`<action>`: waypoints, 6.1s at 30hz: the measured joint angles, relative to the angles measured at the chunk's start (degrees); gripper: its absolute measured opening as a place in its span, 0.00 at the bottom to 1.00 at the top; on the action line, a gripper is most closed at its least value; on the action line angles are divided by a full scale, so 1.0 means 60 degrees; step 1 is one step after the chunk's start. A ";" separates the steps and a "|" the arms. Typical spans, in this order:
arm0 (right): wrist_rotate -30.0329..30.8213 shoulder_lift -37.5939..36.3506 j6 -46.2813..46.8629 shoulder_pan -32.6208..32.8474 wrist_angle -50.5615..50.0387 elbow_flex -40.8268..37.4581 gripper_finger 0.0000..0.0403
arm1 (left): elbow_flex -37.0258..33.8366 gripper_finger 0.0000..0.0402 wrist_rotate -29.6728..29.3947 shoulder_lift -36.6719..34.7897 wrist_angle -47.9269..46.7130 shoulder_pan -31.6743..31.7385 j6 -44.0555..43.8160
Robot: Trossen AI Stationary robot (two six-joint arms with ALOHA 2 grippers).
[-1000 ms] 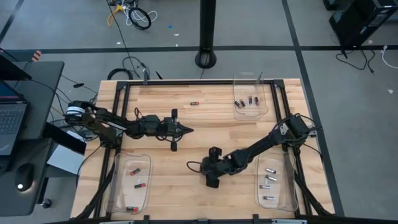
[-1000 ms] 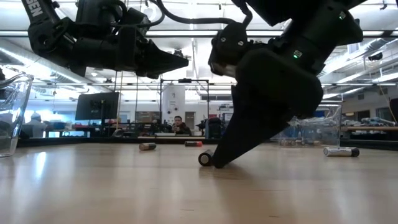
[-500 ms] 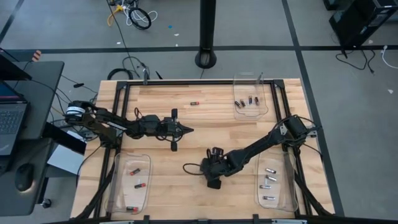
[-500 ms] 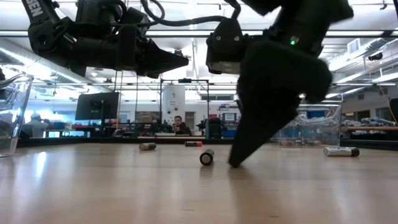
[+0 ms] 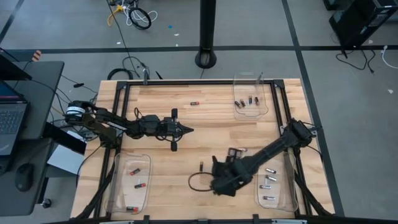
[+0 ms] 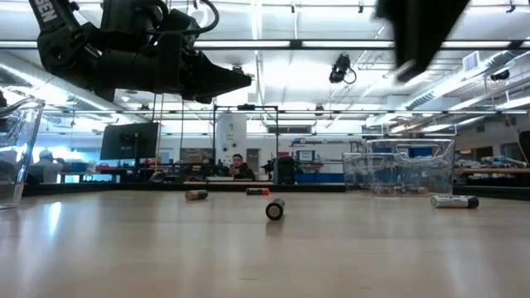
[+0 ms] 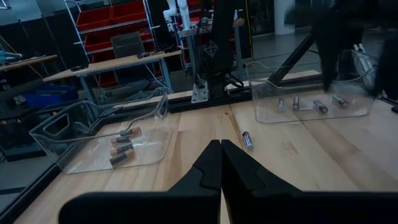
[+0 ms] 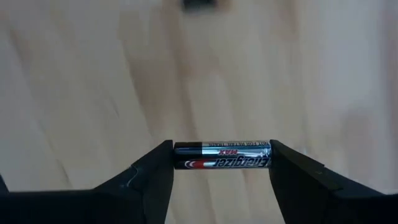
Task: Sort batteries
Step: Put the white battery into the bottom right transparent bin, then put the brown battery into the top transparent bin
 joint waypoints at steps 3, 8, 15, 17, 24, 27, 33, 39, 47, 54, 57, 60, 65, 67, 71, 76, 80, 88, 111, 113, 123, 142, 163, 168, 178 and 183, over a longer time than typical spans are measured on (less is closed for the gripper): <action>-0.0241 -0.0022 0.1192 0.0398 -0.1670 0.0440 0.58 | 0.0000 0.02 0.0000 0.0000 0.0000 0.0000 0.0001; -0.1192 -0.0207 0.2148 0.1053 -0.1562 0.0312 0.58 | 0.0000 0.02 0.0004 0.0000 0.0020 -0.0001 -0.0002; -0.2003 -0.0725 0.3623 0.1941 -0.1812 -0.0294 0.58 | 0.0000 0.02 0.0005 0.0000 0.0005 -0.0002 -0.0012; -0.2129 -0.1064 0.4148 0.2199 -0.1844 -0.0691 0.58 | 0.0000 0.02 0.0011 0.0000 0.0045 -0.0002 -0.0011; -0.2224 -0.2812 0.5658 0.2711 -0.1655 -0.2930 0.58 | 0.0000 0.02 0.0047 0.0000 0.0044 0.0001 -0.0038; -0.2224 -0.3668 0.5843 0.2721 -0.0640 -0.4207 0.58 | 0.0000 0.02 0.0047 0.0000 0.0037 0.0000 -0.0039; -0.2366 -0.4950 0.6197 0.2766 0.1444 -0.6424 0.58 | 0.0000 0.02 0.0047 0.0000 0.0022 -0.0002 -0.0046; -0.2239 -0.5444 0.6808 0.3126 0.3039 -0.7791 0.58 | 0.0000 0.02 0.0047 0.0000 0.0018 0.0001 -0.0080; -0.2102 -0.5493 0.7654 0.3833 0.3683 -0.8380 0.58 | 0.0000 0.02 0.0047 0.0000 0.0026 -0.0002 -0.0184; -0.1761 -0.5481 0.7848 0.4158 0.3982 -0.8874 0.58 | 0.0000 0.02 0.0047 0.0000 0.0029 -0.0002 -0.0188; -0.1754 -0.5479 0.7854 0.4193 0.4076 -0.9057 0.58 | 0.0000 0.02 0.0047 0.0000 0.0029 0.0001 -0.0188; -0.1685 -0.5479 0.7852 0.4191 0.4345 -0.9203 0.58 | 0.0000 0.02 0.0047 0.0000 0.0029 0.0000 -0.0188; -0.1687 -0.5472 0.8098 0.4189 0.4538 -0.9287 0.61 | 0.0000 0.02 0.0047 0.0000 0.0029 0.0001 -0.0192; -0.1724 -0.5472 0.8261 0.4189 0.4534 -0.9287 0.67 | 0.0000 0.02 0.0047 0.0000 0.0029 -0.0002 -0.0188; -0.1961 -0.5472 0.8512 0.4189 0.4553 -0.9287 0.73 | 0.0000 0.02 0.0047 0.0000 0.0029 0.0001 -0.0190; -0.2162 -0.5472 0.8520 0.4189 0.4581 -0.9130 0.70 | 0.0000 0.02 0.0047 0.0000 0.0029 -0.0002 -0.0188; -0.2176 -0.5475 0.8488 0.4189 0.4203 -0.8644 0.64 | 0.0000 0.02 0.0045 -0.0002 0.0029 0.0001 -0.0198; -0.2184 -0.5475 0.8378 0.4185 0.2205 -0.7085 0.33 | 0.0255 0.02 0.0044 -0.0073 -0.0334 0.0000 -0.0473; 0.0059 -0.5486 -0.2772 -0.0892 0.6823 -0.7285 0.02 | 0.1705 0.02 0.0046 -0.0073 -0.3799 0.0001 -0.0452; -0.0585 -0.5486 -0.4277 -0.1715 0.8068 -0.7591 0.02 | 0.1877 0.02 0.0045 -0.0073 -0.4117 -0.0001 -0.0443; -0.2801 -0.5486 -0.7379 -0.4408 1.2581 -1.0166 0.01 | 0.2018 0.02 0.0046 -0.0073 -0.4808 0.0019 -0.0449; -0.2242 -0.5482 -0.7697 -0.5331 1.5763 -1.1076 0.10 | 0.3502 0.02 -0.0638 -0.1071 -1.1995 -0.0126 -0.2535; -0.1794 -0.5475 -0.8351 -0.5516 1.5787 -1.1068 0.15 | 0.3692 0.35 -0.1800 -0.0159 -1.3516 -0.0028 -0.7711; -0.1790 -0.5475 -0.8434 -0.5516 1.5783 -1.1068 0.15 | 0.3690 0.43 -0.2377 0.0511 -1.3266 0.0040 -0.7855; -0.1792 -0.5475 -0.8521 -0.5516 1.5765 -1.1068 0.15 | 0.3683 0.44 -0.3036 0.1358 -1.3063 0.0089 -0.8188; -0.1792 -0.5475 -0.8522 -0.5516 1.5747 -1.1068 0.15 | 0.3728 0.43 -0.3128 0.1871 -1.2874 0.0088 -0.8096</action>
